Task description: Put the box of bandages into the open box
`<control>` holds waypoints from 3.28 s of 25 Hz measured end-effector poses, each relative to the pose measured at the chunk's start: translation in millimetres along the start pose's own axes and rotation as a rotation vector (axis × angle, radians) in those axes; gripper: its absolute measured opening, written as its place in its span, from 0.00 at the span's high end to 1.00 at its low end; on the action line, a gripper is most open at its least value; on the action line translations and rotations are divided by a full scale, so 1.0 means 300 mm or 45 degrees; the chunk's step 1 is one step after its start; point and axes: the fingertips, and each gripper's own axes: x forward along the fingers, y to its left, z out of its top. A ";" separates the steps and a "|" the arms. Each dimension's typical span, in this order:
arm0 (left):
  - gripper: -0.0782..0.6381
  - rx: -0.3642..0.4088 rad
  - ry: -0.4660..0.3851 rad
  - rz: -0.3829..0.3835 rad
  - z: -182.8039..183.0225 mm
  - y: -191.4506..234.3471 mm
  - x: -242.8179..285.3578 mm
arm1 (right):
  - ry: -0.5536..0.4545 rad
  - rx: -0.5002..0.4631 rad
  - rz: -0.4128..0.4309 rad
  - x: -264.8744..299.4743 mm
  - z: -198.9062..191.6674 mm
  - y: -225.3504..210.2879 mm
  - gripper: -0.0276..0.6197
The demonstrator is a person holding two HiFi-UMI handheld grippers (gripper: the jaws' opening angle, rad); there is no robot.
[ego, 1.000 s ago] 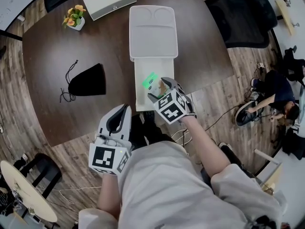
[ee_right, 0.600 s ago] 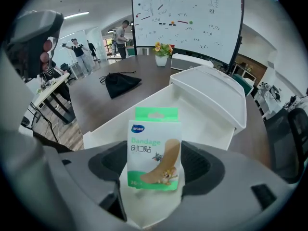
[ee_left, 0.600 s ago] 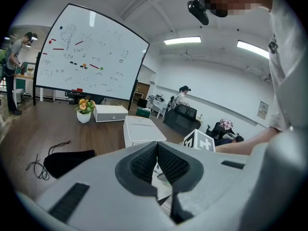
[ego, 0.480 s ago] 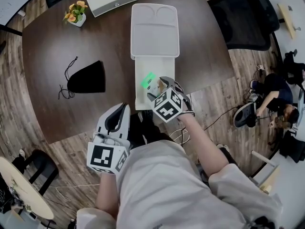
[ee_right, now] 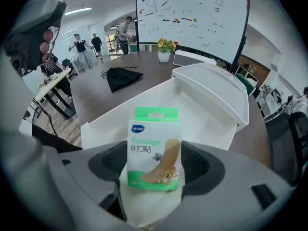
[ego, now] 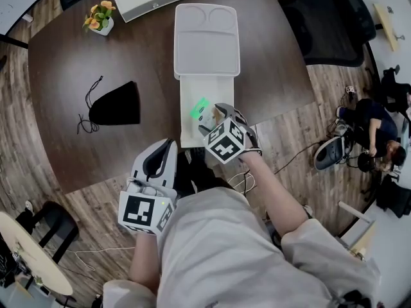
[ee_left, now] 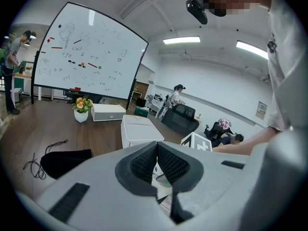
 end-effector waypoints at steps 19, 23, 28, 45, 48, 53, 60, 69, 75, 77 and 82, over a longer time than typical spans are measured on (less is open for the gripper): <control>0.88 -0.036 -0.006 -0.016 -0.005 -0.033 0.003 | 0.018 -0.035 0.002 0.012 -0.022 0.011 0.41; 0.88 -0.040 -0.011 -0.011 -0.007 -0.037 -0.001 | 0.009 -0.024 0.003 0.011 -0.019 0.007 0.41; 0.88 -0.039 -0.014 -0.004 -0.008 -0.040 -0.009 | 0.003 -0.035 0.008 0.008 -0.017 0.012 0.41; 0.88 -0.010 -0.067 0.049 -0.023 -0.122 -0.066 | -0.110 -0.086 -0.025 -0.096 -0.012 0.031 0.48; 0.88 -0.007 -0.070 0.060 -0.041 -0.144 -0.084 | -0.145 -0.092 -0.038 -0.129 -0.010 0.033 0.50; 0.88 -0.010 -0.062 0.078 -0.078 -0.181 -0.112 | -0.204 -0.111 -0.051 -0.177 0.000 0.044 0.52; 0.88 0.000 -0.080 0.093 -0.086 -0.225 -0.129 | -0.271 -0.112 -0.057 -0.243 -0.002 0.061 0.58; 0.88 0.029 -0.096 0.096 -0.075 -0.258 -0.147 | -0.333 -0.076 -0.079 -0.329 -0.004 0.078 0.69; 0.88 0.048 -0.097 0.088 -0.077 -0.277 -0.153 | -0.380 -0.049 -0.037 -0.394 -0.007 0.105 0.74; 0.88 0.059 -0.103 0.077 -0.077 -0.286 -0.154 | -0.405 -0.040 -0.043 -0.424 -0.004 0.108 0.78; 0.88 0.081 -0.116 0.057 -0.072 -0.302 -0.148 | -0.475 0.000 -0.050 -0.498 0.004 0.117 0.82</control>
